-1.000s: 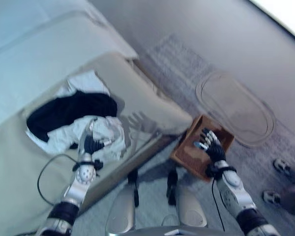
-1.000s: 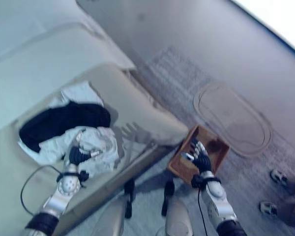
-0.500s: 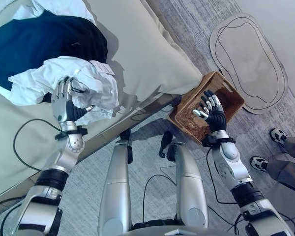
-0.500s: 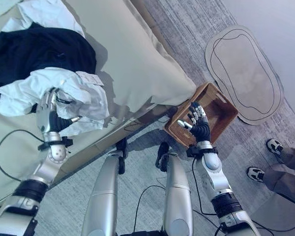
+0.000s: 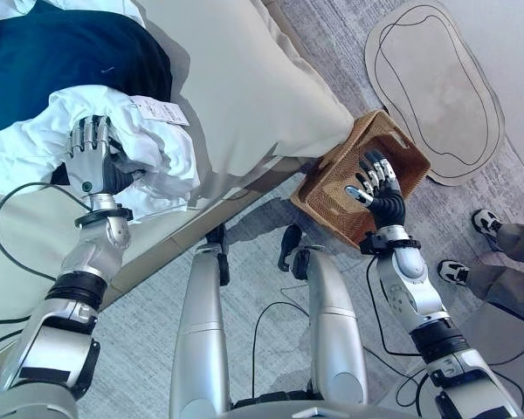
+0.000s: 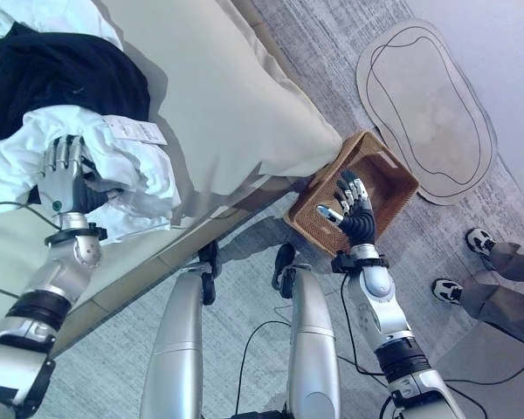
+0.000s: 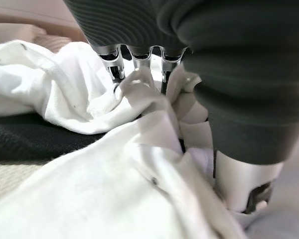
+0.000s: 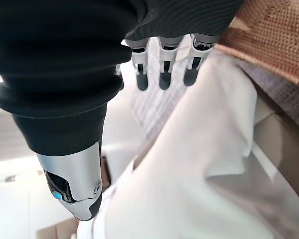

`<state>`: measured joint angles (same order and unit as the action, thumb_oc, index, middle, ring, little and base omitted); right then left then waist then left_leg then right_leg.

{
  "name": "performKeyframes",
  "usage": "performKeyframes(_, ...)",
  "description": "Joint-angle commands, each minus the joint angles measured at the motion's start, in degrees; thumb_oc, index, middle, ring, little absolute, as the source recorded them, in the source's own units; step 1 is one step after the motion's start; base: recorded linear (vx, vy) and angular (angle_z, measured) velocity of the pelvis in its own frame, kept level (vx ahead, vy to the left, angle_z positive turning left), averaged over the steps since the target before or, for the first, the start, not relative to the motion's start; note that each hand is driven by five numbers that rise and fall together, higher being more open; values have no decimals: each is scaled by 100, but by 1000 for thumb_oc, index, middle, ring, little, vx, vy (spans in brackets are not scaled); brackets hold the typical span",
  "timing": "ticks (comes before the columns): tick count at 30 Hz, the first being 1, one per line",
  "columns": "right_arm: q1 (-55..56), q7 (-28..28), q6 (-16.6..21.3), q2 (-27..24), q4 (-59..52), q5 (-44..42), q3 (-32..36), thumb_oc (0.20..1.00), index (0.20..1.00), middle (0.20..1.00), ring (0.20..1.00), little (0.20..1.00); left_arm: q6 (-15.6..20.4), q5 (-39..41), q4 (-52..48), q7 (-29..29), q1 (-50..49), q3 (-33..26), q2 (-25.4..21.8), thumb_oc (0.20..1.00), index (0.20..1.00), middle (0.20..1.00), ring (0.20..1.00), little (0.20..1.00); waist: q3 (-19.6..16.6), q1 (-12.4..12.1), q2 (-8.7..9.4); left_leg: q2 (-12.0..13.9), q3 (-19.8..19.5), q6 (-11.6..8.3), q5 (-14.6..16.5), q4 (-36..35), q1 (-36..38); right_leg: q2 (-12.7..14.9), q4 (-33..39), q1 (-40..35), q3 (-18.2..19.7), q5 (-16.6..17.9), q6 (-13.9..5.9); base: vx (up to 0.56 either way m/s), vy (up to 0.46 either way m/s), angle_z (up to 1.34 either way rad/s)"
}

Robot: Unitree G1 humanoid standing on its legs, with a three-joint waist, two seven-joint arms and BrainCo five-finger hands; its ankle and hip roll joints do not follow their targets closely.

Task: Pick up clothes into the bucket

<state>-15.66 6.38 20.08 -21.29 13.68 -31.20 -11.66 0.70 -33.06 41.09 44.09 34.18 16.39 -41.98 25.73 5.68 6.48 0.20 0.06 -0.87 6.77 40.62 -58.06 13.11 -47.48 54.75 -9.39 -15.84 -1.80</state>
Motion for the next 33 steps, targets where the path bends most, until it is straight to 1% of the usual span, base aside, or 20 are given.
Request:
performKeyframes(1, 221, -76, 424, -157, -258, -152, 11, 1000, 1000, 1000, 1000, 1000, 5, -408, 432, -244, 36, 304, 64, 774, 774, 774, 774, 774, -620, 164, -176, 371, -137, -52, 677, 414, 169, 358, 867, -87, 322, 943, -700, 0, 0, 0)
performKeyframes(2, 226, -91, 429, -159, -233, -131, 30, 1000, 1000, 1000, 1000, 1000, 16, -448, 485, -402, 86, 404, 79, 200, 200, 200, 200, 200, -642, 191, -186, 369, -119, -46, 676, 425, 146, 354, 857, -45, 342, 957, -702, 3, 31, -3)
performKeyframes(9, 334, -168, 450, -129, -222, -114, 112, 1000, 1000, 1000, 1000, 1000, 148, -433, 428, -526, -90, 355, 174, 200, 200, 200, 200, 200, -767, 191, -215, 353, -96, -34, 639, 291, 209, 353, 977, -71, 350, 1009, -718, 2, 14, -4)
performKeyframes(15, 415, -189, 431, -98, -153, -102, 100, 1000, 1000, 1000, 1000, 1000, 214, -431, 351, -580, -407, 269, 300, 200, 200, 200, 200, 200, -875, 136, -258, 345, -62, -64, 527, -89, 572, 357, 1286, -380, 302, 1112, -743, -14, -3, 0)
performKeyframes(16, 426, -179, 423, -75, -106, -68, 93, 1000, 1000, 1000, 1000, 1000, 252, -405, 327, -584, -527, 233, 391, 200, 200, 200, 200, 200, -890, 121, -244, 307, -18, -55, 254, -398, 737, 392, 1612, -563, 233, 1371, -704, 0, 0, 0)
performKeyframes(17, 430, -179, 421, -76, -101, -67, 85, 1000, 1000, 1000, 1000, 1000, 252, -404, 329, -586, -537, 231, 393, 200, 200, 200, 200, 200, -902, 110, -259, 333, -50, -87, 430, -379, 828, 360, 1551, -628, 258, 1211, -760, -76, -22, 3)
performKeyframes(18, 443, -167, 400, -59, -55, -37, 79, 1000, 1000, 1000, 1000, 1000, 304, -364, 252, -607, -665, 186, 445, 200, 200, 200, 200, 200, -908, 95, -245, 290, -4, -70, 178, -646, 993, 390, 1837, -801, 192, 1456, -718, 3, -14, 3)
performKeyframes(19, 444, -166, 400, -59, -55, -37, 76, 1000, 1000, 1000, 1000, 1000, 303, -365, 247, -609, -672, 182, 444, 200, 200, 200, 200, 200, -897, 98, -244, 289, -4, -70, 171, -663, 1017, 389, 1851, -825, 188, 1462, -718, -67, -13, 6)
performKeyframes(21, 485, -157, 375, -53, -14, 7, 83, 1000, 1000, 1000, 1000, 1000, 381, -332, 129, -646, -843, 125, 548, 200, 200, 200, 200, 200, -900, 59, -237, 276, 13, -91, 78, -970, 1345, 388, 2128, -1148, 151, 1547, -743, 34, -26, 4)
performKeyframes(22, 529, -136, 340, -37, 39, 58, 98, 1000, 1000, 1000, 1000, 1000, 461, -253, 18, -687, -997, 66, 631, 200, 200, 200, 200, 200, -923, 15, -237, 271, 16, -115, -12, -1256, 1662, 395, 2404, -1463, 107, 1632, -771, 34, -24, 2)
performKeyframes(24, 550, -120, 323, -35, 76, 107, 101, 1000, 1000, 1000, 1000, 1000, 515, -205, -72, -716, -1103, 12, 690, 200, 200, 200, 200, 200, -907, -6, -238, 267, 16, -138, -77, -1441, 1892, 402, 2608, -1720, 60, 1701, -795, 59, -46, 1)
performKeyframes(25, 605, -91, 272, -19, 190, 178, 143, 1000, 1000, 1000, 1000, 1000, 646, -91, -347, -785, -1303, -73, 768, 200, 200, 200, 200, 200, -938, -62, -244, 249, -7, -164, -183, -1801, 2272, 404, 2944, -2107, 7, 1800, -824, 72, -55, 2)
performKeyframes(26, 606, -90, 272, -18, 190, 179, 140, 1000, 1000, 1000, 1000, 1000, 644, -91, -354, -788, -1310, -78, 767, 200, 200, 200, 200, 200, -922, -59, -242, 249, -8, -165, -191, -1820, 2301, 403, 2960, -2136, 2, 1807, -824, 78, -52, 5)
performKeyframes(27, 644, -82, 247, -23, 189, 220, 166, 1000, 1000, 1000, 1000, 1000, 703, -57, -644, -846, -1434, -155, 772, 200, 200, 200, 200, 200, -938, -88, -246, 247, -17, -176, -236, -1961, 2460, 419, 3071, -2305, -41, 1851, -843, 97, -45, 4)
performKeyframes(28, 708, -67, 175, -12, 362, 325, 221, 1000, 1000, 1000, 1000, 1000, 872, 7, -1001, -965, -1650, -257, 823, 200, 200, 200, 200, 200, -1009, -148, -260, 266, -21, -198, -334, -2294, 2824, 422, 3362, -2701, -145, 1917, -874, 127, -59, 4)
performKeyframes(29, 749, -69, 148, -1, 415, 380, 245, 1000, 1000, 1000, 1000, 1000, 940, 26, -1223, -1009, -1760, -319, 827, 200, 200, 200, 200, 200, -1033, -176, -266, 264, -24, -210, -368, -2455, 3018, 417, 3489, -2890, -185, 1963, -896, 98, -46, 1)
performKeyframes(30, 752, -68, 148, 0, 414, 381, 240, 1000, 1000, 1000, 1000, 1000, 935, 26, -1240, -1018, -1776, -328, 824, 200, 200, 200, 200, 200, -1018, -172, -264, 264, -26, -211, -376, -2478, 3051, 415, 3507, -2923, -191, 1970, -896, 98, -60, 8)
performKeyframes(31, 810, -40, 71, -25, 552, 637, 251, 1000, 1000, 1000, 1000, 1000, 1084, 121, -1673, -1139, -1968, -475, 829, 200, 200, 200, 200, 200, -1097, -226, -272, 269, -58, -236, -458, -2733, 3328, 389, 3762, -3249, -285, 2016, -911, 94, -67, 10)
performKeyframes(32, 842, -21, 28, -51, 546, 816, 242, 1000, 1000, 1000, 1000, 1000, 1164, 139, -1936, -1209, -2041, -538, 808, 200, 200, 200, 200, 200, -1133, -242, -271, 288, -62, -251, -489, -2856, 3469, 374, 3875, -3398, -337, 2042, -923, 82, -64, 12)
performKeyframes(33, 842, -18, 25, -48, 541, 821, 239, 1000, 1000, 1000, 1000, 1000, 1158, 140, -1955, -1221, -2053, -550, 803, 200, 200, 200, 200, 200, -1131, -229, -265, 275, -65, -246, -533, -2886, 3472, 383, 3907, -3406, -345, 2078, -920, 82, -65, 15)
